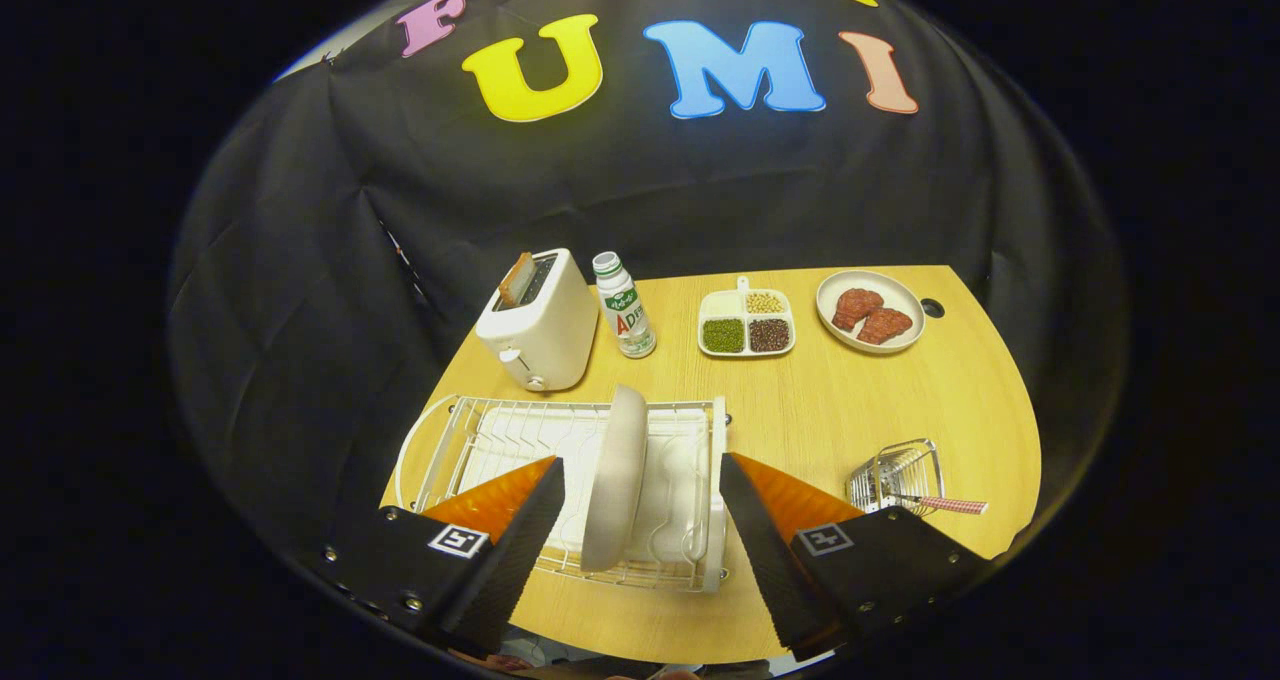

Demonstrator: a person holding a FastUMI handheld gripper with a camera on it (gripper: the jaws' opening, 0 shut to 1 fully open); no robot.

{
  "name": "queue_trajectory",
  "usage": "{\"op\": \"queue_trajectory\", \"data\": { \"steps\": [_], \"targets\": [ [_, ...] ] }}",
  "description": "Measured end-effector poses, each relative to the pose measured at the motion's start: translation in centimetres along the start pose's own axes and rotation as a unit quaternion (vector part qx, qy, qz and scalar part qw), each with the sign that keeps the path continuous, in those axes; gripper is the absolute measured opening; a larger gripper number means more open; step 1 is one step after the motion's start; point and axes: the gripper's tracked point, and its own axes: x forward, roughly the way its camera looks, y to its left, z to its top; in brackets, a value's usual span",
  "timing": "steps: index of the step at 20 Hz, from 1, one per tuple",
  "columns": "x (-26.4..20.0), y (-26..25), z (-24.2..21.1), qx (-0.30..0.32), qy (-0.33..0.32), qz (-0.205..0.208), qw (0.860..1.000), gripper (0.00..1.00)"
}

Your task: Take the plate from the dish rack, then take the spoon from the basket and place it into the plate.

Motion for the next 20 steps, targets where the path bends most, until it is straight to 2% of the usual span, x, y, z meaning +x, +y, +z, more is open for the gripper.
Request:
{"op": "queue_trajectory", "data": {
  "steps": [6,11,15,16,17,18,20],
  "targets": [
    [3.8,1.0,-1.1,0.01,0.036,-0.027,0.999,0.96],
    [7.6,0.7,-2.8,0.012,0.068,-0.072,0.995,0.96],
    [9.6,0.2,-4.3,0.0,0.089,-0.123,0.988,0.95],
    [10.0,0.0,-4.7,-0.004,0.093,-0.136,0.986,0.91],
    [10.6,0.1,-5.1,-0.008,0.098,-0.136,0.986,0.8],
    [11.1,-0.3,-6.2,-0.015,0.119,-0.152,0.981,0.76],
    [10.9,0.6,-6.0,-0.002,0.119,-0.154,0.981,0.37]
  ]
}}
